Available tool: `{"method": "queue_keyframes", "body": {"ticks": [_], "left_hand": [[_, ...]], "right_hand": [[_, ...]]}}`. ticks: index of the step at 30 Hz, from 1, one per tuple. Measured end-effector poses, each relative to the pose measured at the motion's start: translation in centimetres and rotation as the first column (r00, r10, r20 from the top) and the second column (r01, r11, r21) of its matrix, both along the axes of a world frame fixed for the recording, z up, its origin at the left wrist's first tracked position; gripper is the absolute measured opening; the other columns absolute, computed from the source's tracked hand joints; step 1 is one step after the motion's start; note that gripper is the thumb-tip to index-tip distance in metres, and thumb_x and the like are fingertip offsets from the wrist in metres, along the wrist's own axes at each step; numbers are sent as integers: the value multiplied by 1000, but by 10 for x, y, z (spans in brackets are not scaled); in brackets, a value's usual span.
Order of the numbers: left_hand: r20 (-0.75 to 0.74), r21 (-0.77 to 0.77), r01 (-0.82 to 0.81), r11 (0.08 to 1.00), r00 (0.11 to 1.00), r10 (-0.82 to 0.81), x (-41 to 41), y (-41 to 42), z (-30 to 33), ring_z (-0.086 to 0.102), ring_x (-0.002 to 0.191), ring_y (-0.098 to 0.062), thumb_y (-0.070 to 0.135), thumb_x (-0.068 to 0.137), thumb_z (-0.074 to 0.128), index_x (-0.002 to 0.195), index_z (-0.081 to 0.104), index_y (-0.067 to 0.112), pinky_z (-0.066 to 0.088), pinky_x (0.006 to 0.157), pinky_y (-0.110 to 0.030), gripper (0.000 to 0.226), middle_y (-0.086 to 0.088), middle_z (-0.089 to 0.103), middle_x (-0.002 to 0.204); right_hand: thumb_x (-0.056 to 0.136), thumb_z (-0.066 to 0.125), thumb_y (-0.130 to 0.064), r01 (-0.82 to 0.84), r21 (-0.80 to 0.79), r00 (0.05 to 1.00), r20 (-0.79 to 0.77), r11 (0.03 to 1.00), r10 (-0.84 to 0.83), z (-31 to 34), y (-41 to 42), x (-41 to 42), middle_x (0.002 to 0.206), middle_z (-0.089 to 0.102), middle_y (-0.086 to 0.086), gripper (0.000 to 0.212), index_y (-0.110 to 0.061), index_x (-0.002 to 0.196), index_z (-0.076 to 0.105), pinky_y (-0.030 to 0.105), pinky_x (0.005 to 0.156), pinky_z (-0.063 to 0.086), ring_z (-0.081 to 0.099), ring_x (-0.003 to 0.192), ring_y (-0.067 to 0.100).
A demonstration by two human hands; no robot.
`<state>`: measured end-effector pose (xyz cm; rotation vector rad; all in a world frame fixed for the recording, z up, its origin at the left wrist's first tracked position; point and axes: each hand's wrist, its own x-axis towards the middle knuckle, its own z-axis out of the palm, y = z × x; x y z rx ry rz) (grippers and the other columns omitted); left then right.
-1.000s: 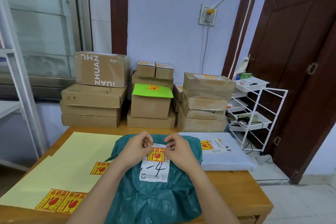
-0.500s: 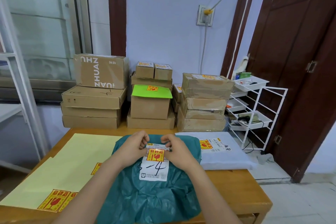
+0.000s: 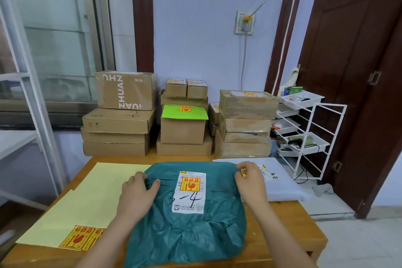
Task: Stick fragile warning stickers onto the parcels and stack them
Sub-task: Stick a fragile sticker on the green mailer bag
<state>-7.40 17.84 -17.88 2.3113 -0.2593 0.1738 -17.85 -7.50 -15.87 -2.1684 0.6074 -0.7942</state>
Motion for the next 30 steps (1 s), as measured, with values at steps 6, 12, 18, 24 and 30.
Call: {"method": "queue_keyframes", "body": {"ticks": [6,12,18,24,30], "left_hand": [[-133,-147,27,989,990,-46,-15,-12,-6,54,108,-26,42,93,50,127,49,11,44,85,-37,46,-9,57,120],[-80,-373,-23,927,997,-7,-32,-19,5,52,114,-28,33,93,54,134,47,12,43,96,-43,47,-10,56,127],[-47,-503,45,863,996,-80,-46,-36,35,50,117,-23,27,93,55,134,47,17,43,99,-42,44,-2,53,128],[-31,-611,221,760,953,-302,-48,-78,51,53,117,-18,33,87,61,131,52,27,43,102,-46,45,6,54,129],[-38,-629,356,691,874,-484,-46,-133,53,53,119,-15,51,66,63,133,46,37,46,100,-44,71,8,51,131]], "right_hand": [[96,51,-23,-75,245,991,-85,967,99,-24,16,-16,106,58,-1,18,-15,111,55,26,78,41,54,94,14],[95,50,-32,-103,276,995,23,956,101,-33,40,-17,112,58,-1,25,-21,116,57,33,87,49,57,99,11],[95,51,-28,-105,275,980,190,956,53,-4,20,-28,107,61,-4,14,-24,105,60,38,87,50,58,99,12],[97,50,-22,-47,334,957,286,941,-54,25,-30,-47,119,61,-1,36,-13,132,52,32,88,51,59,106,16],[97,49,-20,25,297,967,234,954,-98,43,-86,-52,121,58,0,45,-17,141,42,19,66,43,57,88,9]]}}
